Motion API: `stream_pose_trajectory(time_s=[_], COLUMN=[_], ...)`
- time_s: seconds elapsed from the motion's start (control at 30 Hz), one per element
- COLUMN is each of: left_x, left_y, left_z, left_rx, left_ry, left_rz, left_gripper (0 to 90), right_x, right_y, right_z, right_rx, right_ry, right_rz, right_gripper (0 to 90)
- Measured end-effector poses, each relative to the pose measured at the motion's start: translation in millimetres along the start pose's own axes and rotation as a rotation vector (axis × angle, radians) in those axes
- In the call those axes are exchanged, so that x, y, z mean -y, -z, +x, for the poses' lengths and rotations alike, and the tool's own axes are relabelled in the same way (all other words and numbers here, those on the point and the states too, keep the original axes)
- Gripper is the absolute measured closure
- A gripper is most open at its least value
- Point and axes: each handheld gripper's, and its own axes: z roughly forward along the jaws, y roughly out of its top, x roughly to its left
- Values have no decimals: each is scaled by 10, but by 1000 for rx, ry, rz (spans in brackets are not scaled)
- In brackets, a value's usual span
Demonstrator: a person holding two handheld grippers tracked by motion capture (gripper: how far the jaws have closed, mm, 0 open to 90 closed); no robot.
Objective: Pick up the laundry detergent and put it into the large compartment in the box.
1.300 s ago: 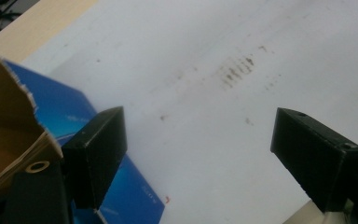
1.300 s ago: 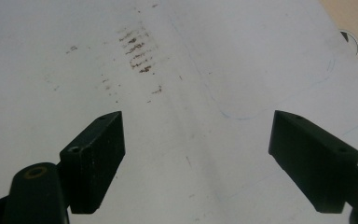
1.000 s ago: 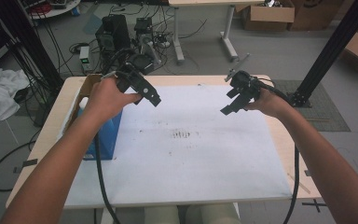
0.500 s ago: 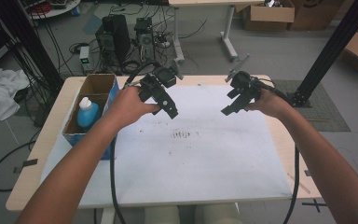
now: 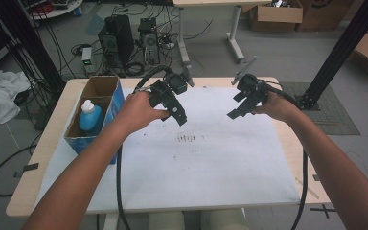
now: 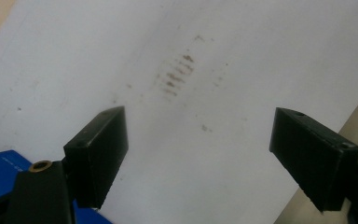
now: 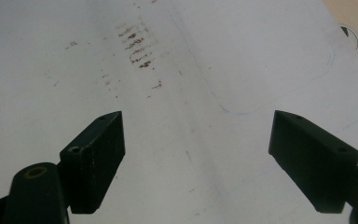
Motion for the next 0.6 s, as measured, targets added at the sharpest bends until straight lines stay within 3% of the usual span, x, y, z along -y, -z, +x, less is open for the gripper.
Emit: stream_pose_trajectory(time_s=[0.6], left_x=[20], left_y=[11], left_z=[32], left_rx=[-4], left_ry=[13], left_rz=[-3], left_gripper=[200], right_x=[10], right_y=[7], right_z=[9], right_rx=[-2], right_ry=[0], right_rz=[-3], right_gripper=[184])
